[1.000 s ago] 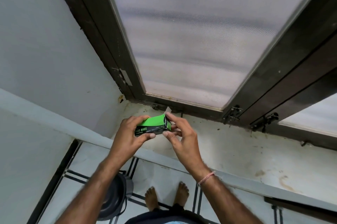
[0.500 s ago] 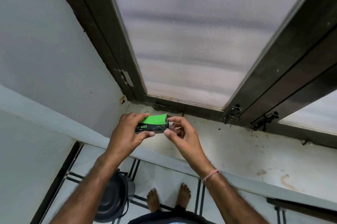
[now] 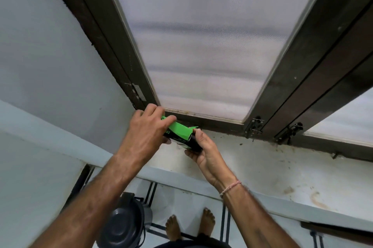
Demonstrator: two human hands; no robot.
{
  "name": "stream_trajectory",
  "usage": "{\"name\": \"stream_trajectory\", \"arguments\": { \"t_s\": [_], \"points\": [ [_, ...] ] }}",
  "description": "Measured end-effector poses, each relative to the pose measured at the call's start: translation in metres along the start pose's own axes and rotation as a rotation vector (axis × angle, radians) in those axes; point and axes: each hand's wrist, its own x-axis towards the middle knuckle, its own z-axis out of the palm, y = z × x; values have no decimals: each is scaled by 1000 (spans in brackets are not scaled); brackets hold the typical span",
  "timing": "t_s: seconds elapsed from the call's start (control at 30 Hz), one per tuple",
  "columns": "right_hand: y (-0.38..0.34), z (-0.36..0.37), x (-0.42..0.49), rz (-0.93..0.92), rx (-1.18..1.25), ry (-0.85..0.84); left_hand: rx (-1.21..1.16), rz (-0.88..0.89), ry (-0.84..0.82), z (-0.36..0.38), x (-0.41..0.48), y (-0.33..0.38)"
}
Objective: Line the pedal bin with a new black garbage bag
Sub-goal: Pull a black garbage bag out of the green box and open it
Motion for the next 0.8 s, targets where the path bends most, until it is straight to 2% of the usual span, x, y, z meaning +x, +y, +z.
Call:
{"name": "stream_trajectory", "arguments": {
  "t_s": [0.33,0.63,0.7,0.73,0.8],
  "points": [
    [-5,-45,-15,-52,-319,108,-474,-235,-158,83,-29,-16],
    [-5,-49,-33,-64,-240,66,-292,-202,-233,112,-34,0],
    [-5,-43,-35,-73,-231,67,-289,-252,-148,102,-44,8],
    [-4,-40,-35,-78,-226,69,-355,-307,-34,97,-50,15],
    [-2,-30,-37,-87,-215,73,-666,-481,165,86,-65,36]
  ]
}}
